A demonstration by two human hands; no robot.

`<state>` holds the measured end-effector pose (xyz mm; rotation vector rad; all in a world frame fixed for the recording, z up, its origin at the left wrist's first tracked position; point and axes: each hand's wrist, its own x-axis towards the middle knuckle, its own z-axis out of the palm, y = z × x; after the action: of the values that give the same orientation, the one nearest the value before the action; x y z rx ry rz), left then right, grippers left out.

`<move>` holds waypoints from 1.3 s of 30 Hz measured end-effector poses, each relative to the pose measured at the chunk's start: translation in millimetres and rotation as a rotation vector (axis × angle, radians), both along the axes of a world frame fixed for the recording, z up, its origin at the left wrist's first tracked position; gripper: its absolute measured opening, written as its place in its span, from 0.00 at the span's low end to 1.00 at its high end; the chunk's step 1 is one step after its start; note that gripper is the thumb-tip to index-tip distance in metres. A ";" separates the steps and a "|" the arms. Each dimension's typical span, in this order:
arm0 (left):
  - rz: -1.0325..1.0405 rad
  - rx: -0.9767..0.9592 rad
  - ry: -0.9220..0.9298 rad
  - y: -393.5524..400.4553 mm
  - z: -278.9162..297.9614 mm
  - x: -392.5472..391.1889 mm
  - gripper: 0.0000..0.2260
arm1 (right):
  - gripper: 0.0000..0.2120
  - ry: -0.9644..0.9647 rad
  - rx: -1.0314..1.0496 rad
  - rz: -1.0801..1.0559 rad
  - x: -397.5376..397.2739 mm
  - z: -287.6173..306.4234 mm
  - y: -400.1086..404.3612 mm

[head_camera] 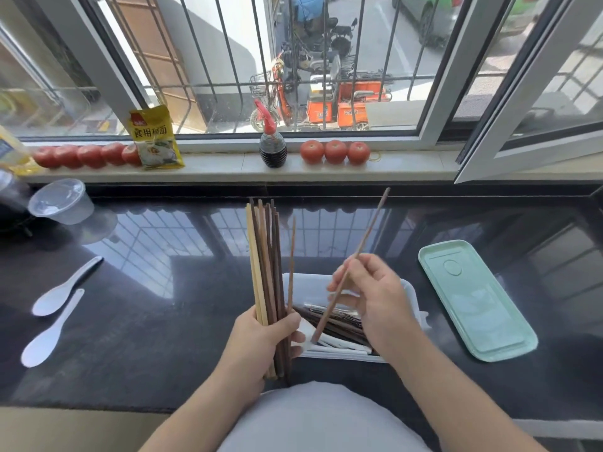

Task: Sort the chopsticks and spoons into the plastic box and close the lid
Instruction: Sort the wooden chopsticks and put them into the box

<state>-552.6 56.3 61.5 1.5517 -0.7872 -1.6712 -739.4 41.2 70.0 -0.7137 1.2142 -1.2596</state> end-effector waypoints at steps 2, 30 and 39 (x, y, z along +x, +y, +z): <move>0.065 0.021 0.016 0.0 -5.0 3.9 0.06 | 0.06 0.217 -0.177 -0.066 -24.3 8.3 -7.9; 0.078 -0.013 0.031 1.6 -2.5 2.1 0.07 | 0.10 0.474 0.193 0.450 18.4 -29.6 -8.1; -0.077 -0.064 -0.068 5.2 1.6 -3.3 0.04 | 0.10 -0.052 0.117 -0.025 10.1 -6.1 -3.8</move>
<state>-555.9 61.4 63.1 1.5583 -0.9381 -1.6389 -729.3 37.5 63.9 -0.5792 1.2469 -1.2093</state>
